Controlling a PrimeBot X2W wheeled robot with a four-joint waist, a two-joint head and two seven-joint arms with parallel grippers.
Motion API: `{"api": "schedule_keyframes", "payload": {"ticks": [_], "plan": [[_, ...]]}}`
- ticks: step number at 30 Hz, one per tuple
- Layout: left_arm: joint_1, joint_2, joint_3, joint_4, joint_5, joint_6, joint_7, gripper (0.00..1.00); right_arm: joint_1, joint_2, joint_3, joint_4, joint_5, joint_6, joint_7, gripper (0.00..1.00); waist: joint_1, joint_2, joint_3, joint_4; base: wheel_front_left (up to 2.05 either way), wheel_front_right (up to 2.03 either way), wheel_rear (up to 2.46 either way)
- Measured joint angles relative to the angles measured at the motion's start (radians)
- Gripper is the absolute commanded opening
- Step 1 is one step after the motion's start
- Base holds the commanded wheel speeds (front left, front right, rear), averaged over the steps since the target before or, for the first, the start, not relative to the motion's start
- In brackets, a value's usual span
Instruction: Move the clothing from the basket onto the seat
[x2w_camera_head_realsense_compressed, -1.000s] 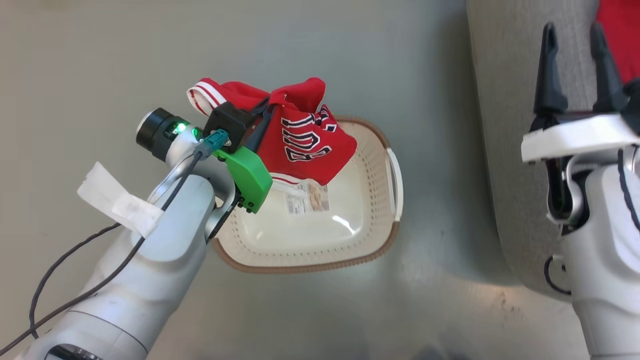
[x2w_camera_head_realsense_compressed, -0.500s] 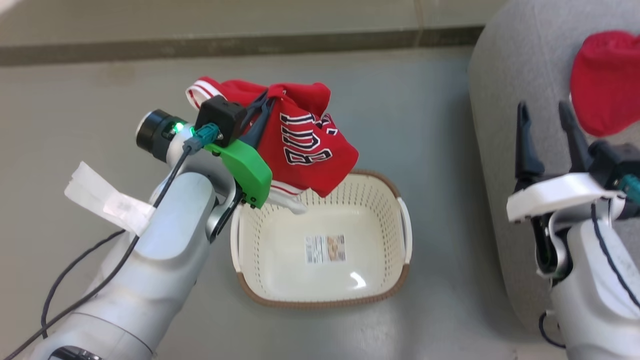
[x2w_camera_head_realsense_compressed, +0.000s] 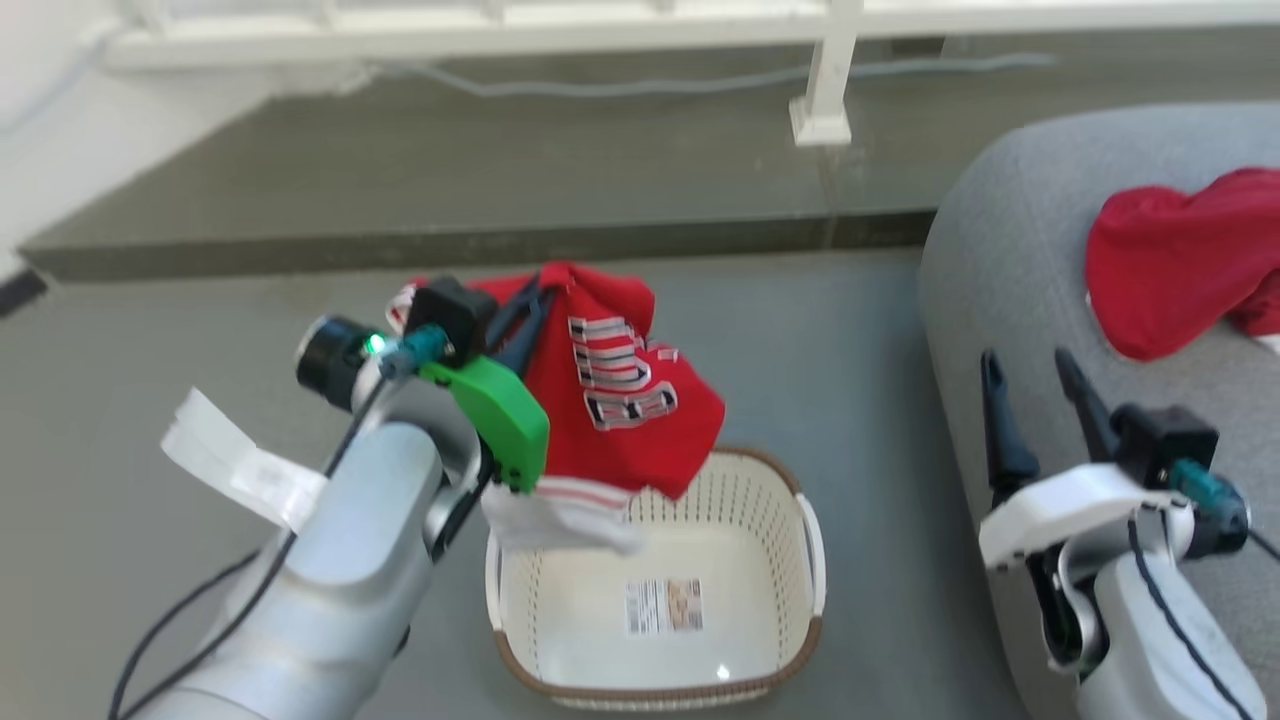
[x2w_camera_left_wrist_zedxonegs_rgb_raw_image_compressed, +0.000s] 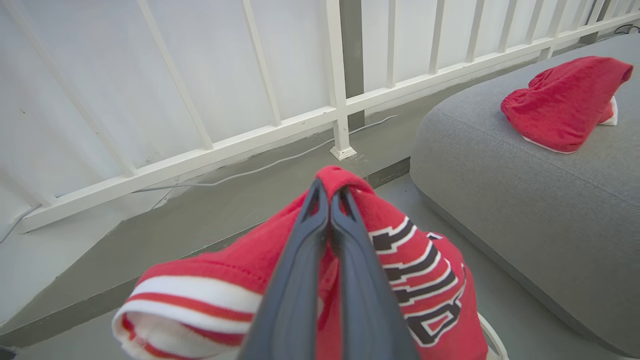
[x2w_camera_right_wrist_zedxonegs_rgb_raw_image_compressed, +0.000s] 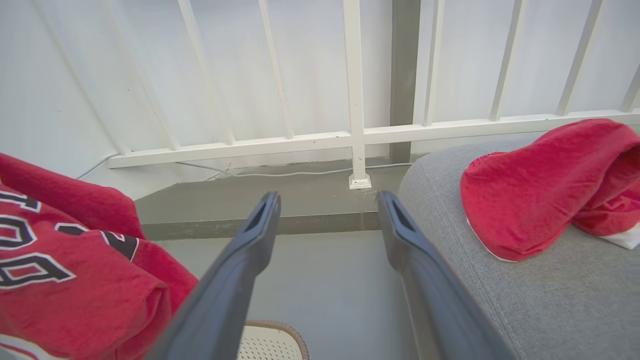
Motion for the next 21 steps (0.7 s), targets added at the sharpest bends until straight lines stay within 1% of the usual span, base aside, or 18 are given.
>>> {"api": "schedule_keyframes", "payload": {"ticks": [3, 4, 6, 10, 15, 19, 21], "plan": [[0.030, -0.005, -0.007, 0.003, -0.005, 0.000, 0.005, 0.00, 0.033, 0.001, 0.009, 0.012, 0.000, 0.003, 0.000, 1.00, 0.0000, 0.0000, -0.043, -0.001, 0.00, 0.00, 0.00], [0.036, -0.007, -0.008, 0.002, -0.009, 0.000, 0.013, 0.00, 0.044, 0.001, 0.013, 0.014, 0.000, 0.010, 0.000, 1.00, 0.0000, 0.0000, -0.057, -0.002, 0.00, 0.00, 0.00], [0.041, -0.008, -0.009, -0.003, -0.010, 0.000, 0.017, 0.00, 0.062, 0.002, 0.023, 0.014, 0.000, 0.013, 0.000, 1.00, 0.0000, 0.0000, -0.083, -0.003, 0.00, 0.00, 0.00], [0.043, -0.011, -0.015, -0.031, -0.026, 0.000, 0.035, 0.00, 0.079, -0.005, 0.067, 0.013, -0.005, 0.055, 0.004, 1.00, 0.0000, 0.0000, -0.134, -0.004, 0.00, 0.00, 0.00], [0.043, -0.014, -0.026, -0.063, -0.036, 0.000, 0.046, 0.00, 0.079, -0.023, 0.141, 0.012, -0.039, 0.096, 0.018, 1.00, 0.0000, 0.0000, -0.156, 0.002, 0.00, 0.00, 0.00], [0.042, -0.018, -0.036, -0.093, -0.036, 0.000, 0.055, 0.00, 0.073, -0.024, 0.203, 0.013, -0.045, 0.114, 0.028, 1.00, 0.0000, 0.0000, -0.157, 0.017, 0.00, 0.00, 0.00], [0.039, -0.018, -0.040, -0.105, -0.036, 0.000, 0.058, 0.00, 0.067, -0.024, 0.238, 0.017, -0.048, 0.117, 0.038, 1.00, 0.0000, 0.0000, -0.156, 0.026, 0.00, 0.00, 0.00]]}}
